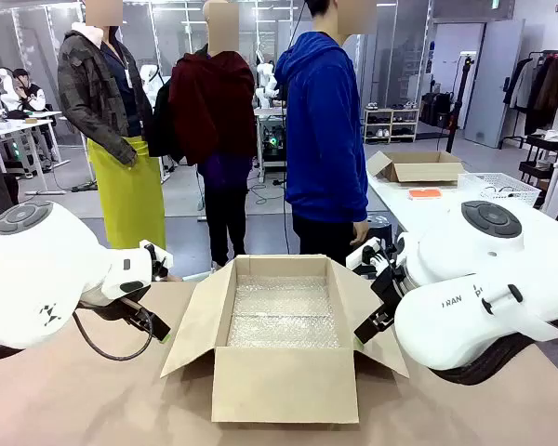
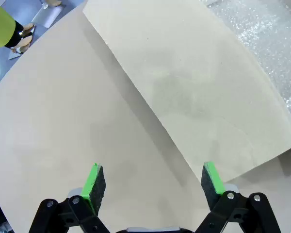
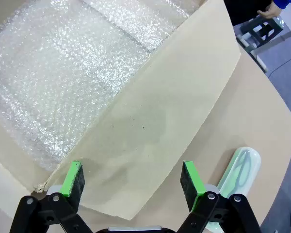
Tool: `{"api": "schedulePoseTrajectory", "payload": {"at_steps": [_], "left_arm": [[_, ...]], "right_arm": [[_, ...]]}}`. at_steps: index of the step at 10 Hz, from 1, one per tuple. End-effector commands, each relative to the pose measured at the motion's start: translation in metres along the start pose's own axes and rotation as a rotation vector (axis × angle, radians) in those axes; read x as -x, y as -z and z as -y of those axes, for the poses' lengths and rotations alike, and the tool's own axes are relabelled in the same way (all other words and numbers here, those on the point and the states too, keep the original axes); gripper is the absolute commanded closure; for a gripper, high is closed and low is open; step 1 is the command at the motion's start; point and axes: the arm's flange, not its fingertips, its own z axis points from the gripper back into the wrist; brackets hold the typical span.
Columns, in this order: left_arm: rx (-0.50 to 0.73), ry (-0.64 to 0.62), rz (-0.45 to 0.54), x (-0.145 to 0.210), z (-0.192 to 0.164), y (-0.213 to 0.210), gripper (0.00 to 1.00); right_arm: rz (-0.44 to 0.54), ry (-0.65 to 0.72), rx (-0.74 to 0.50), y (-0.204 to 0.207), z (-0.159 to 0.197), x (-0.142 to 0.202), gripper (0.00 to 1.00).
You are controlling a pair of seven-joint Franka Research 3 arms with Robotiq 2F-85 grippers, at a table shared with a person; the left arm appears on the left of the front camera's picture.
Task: Pack the glasses set securely to prepare it for shipping.
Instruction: Place the Glasses case inside the Package Box.
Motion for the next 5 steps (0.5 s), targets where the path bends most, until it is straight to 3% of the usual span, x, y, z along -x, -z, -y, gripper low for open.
{"api": "schedulePoseTrajectory", "payload": {"at_steps": [1,5], "left_arm": [[0.000,0.000,0.000,-0.0001,0.0002,0.0000,0.00],[0.000,0.000,0.000,-0.0001,0.0002,0.0000,0.00]], "right_arm": [[0.000,0.000,0.000,0.0000,0.0000,0.0000,0.00],[0.000,0.000,0.000,0.0000,0.0000,0.0000,0.00]]}}
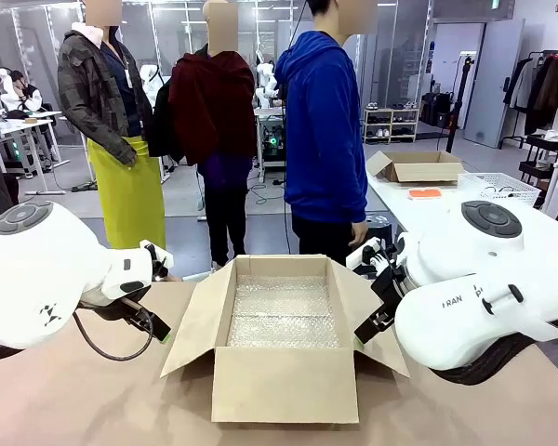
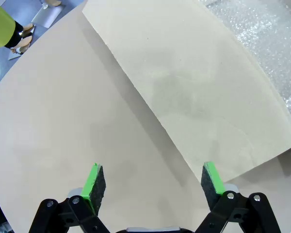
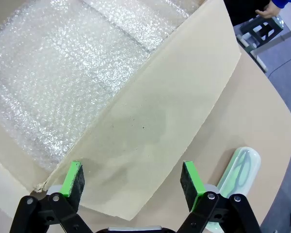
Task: Pack the glasses set securely to prepare it for shipping.
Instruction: Place the Glasses case inside the Package Box.
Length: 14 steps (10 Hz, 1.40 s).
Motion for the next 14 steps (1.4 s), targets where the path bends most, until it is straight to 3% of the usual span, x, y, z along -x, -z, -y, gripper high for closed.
{"api": "schedulePoseTrajectory", "payload": {"at_steps": [1,6,7,9,12,14], "left_arm": [[0.000,-0.001,0.000,0.000,-0.001,0.000,0.00],[0.000,0.000,0.000,0.000,0.000,0.000,0.00],[-0.001,0.019,0.017,-0.009,-0.008,-0.019,0.00],[0.162,0.022,-0.025,-0.018,-0.030,-0.060,0.00],[0.305,0.158,-0.030,-0.002,-0.060,-0.111,0.00],[0.392,0.185,0.050,0.018,-0.068,-0.139,0.00]], "right_arm": [[0.000,0.001,-0.001,0.000,0.000,0.000,0.00],[0.000,0.000,0.000,0.000,0.000,0.000,0.00],[-0.012,0.012,0.004,-0.012,0.009,-0.007,0.00],[-0.039,0.135,0.001,-0.040,0.039,-0.008,0.00],[-0.092,0.311,0.018,-0.086,0.091,0.005,0.00],[-0.110,0.427,0.008,-0.095,0.126,0.018,0.00]]}}
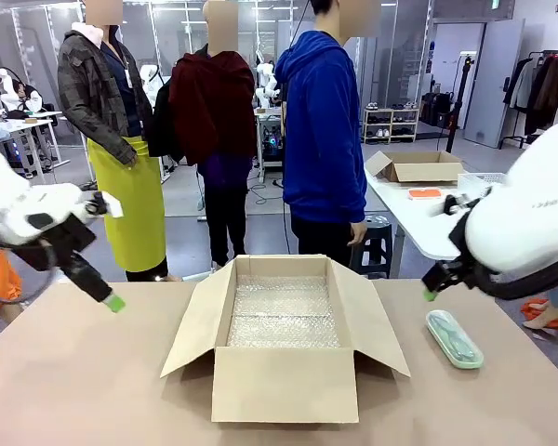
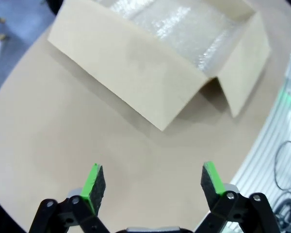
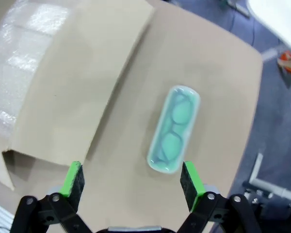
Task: Pack the glasses set securely to prepare it for shipping.
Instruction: Place the Glasses case inside the Package Box.
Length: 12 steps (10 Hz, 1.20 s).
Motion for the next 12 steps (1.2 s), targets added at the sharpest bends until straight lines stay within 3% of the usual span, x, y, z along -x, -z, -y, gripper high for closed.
{"api": "schedulePoseTrajectory", "payload": {"at_steps": [1,2,3,4,7,9,12], "left_arm": [[0.063,0.019,0.063,0.020,0.002,-0.019,0.00],[0.070,0.006,0.090,0.024,0.002,-0.022,0.00],[0.099,-0.022,0.093,0.027,-0.003,-0.020,0.00],[0.040,0.012,0.064,0.011,-0.003,-0.026,0.00],[0.040,0.012,0.064,0.011,-0.003,-0.026,0.00],[0.040,0.012,0.064,0.011,-0.003,-0.026,0.00],[0.040,0.012,0.064,0.011,-0.003,-0.026,0.00]], "right_arm": [[-0.049,0.099,-0.006,0.004,0.016,-0.001,0.00],[-0.059,0.151,-0.035,0.010,0.020,-0.003,0.00],[-0.035,0.132,-0.028,0.009,0.011,-0.008,0.00],[-0.042,0.089,-0.007,0.001,0.027,0.004,0.00],[-0.050,0.106,-0.017,0.006,0.026,0.002,0.00],[-0.158,0.223,-0.095,0.037,0.046,-0.015,0.00],[-0.259,0.315,-0.084,0.087,0.068,-0.031,0.00]]}}
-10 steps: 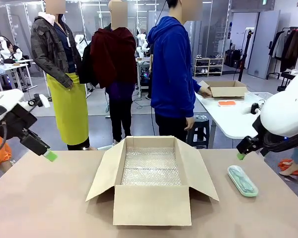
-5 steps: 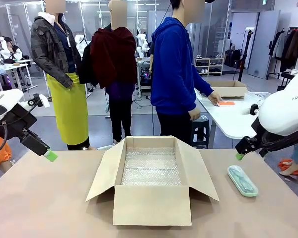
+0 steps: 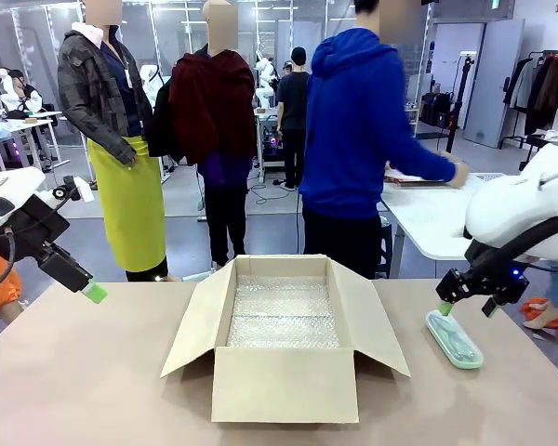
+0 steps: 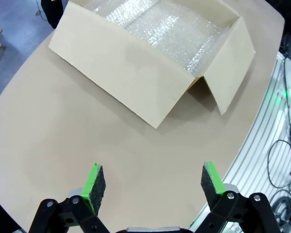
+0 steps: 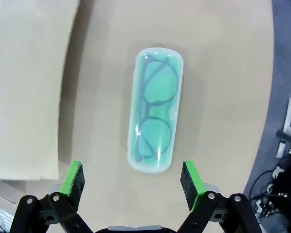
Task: Pack the glasses set securely to prepare it for shipping.
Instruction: Place the Glasses case inside the Package Box.
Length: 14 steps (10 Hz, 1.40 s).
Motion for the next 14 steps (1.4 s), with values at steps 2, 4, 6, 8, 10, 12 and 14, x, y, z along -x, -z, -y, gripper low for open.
{"api": "schedulePoseTrajectory", "payload": {"at_steps": [2,4,6,8,10,12,14], "left_arm": [[0.015,0.013,0.014,0.000,-0.002,-0.001,0.00],[0.015,0.013,0.014,0.000,-0.002,-0.001,0.00],[0.015,0.013,0.014,0.000,-0.002,-0.001,0.00],[0.015,0.013,0.014,0.000,-0.002,-0.001,0.00],[0.015,0.013,0.014,0.000,-0.002,-0.001,0.00],[0.015,0.013,0.014,0.000,-0.002,-0.001,0.00],[0.015,0.013,0.014,0.000,-0.002,-0.001,0.00]], "right_arm": [[-0.072,0.088,-0.011,0.022,0.006,-0.029,0.00],[-0.096,0.102,-0.010,0.046,0.006,-0.039,0.00],[-0.140,0.112,0.052,0.068,0.009,-0.052,0.00],[-0.164,0.124,0.082,0.083,0.011,-0.057,0.00],[-0.191,0.124,0.094,0.091,0.012,-0.058,0.00],[-0.209,0.112,0.090,0.092,0.011,-0.060,0.07],[-0.227,0.108,0.101,0.093,0.007,-0.061,0.27]]}}
